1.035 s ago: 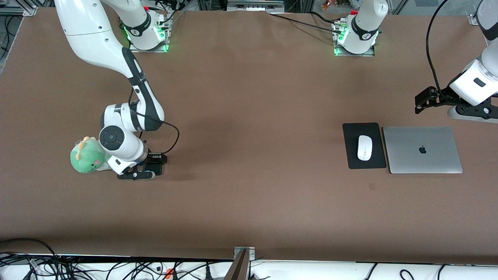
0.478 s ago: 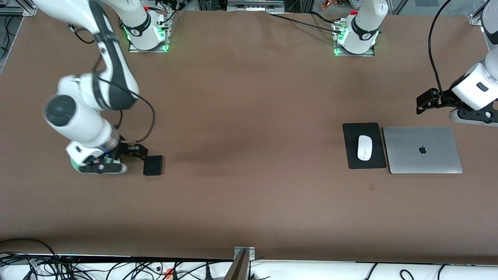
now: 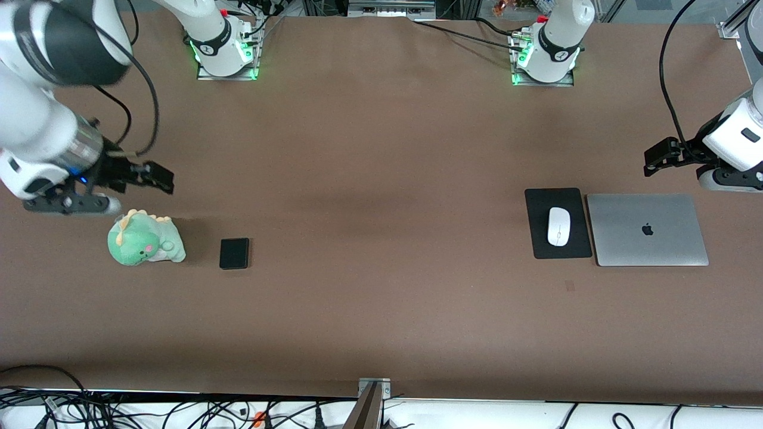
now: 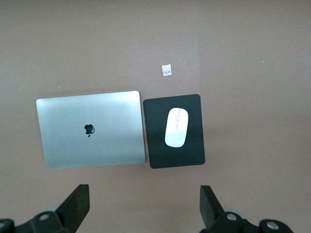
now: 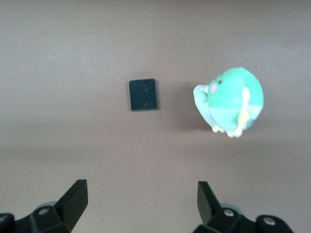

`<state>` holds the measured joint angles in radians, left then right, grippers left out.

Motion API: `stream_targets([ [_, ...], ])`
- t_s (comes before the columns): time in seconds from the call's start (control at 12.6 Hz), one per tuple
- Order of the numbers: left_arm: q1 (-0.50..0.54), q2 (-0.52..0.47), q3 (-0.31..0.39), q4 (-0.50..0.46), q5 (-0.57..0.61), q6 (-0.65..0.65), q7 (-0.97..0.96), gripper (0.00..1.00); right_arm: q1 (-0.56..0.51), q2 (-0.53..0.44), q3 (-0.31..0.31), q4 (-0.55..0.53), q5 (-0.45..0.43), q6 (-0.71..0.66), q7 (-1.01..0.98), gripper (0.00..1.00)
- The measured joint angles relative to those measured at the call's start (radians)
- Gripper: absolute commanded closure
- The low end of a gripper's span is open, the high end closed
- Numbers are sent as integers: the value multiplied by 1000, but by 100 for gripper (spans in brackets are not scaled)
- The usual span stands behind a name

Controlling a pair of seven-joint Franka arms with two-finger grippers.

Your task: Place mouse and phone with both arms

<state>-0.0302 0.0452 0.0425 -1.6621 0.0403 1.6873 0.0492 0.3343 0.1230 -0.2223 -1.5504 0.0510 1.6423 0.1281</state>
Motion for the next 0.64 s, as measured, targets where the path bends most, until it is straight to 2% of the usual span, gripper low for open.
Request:
stream_targets([
  [0.32, 0, 1, 0, 16, 0, -3, -30, 0, -2, -130, -44, -15, 0, -96, -30, 0],
  [0.64, 0, 10, 0, 37, 0, -23, -31, 0, -1, -128, -39, -34, -5, -97, -62, 0],
])
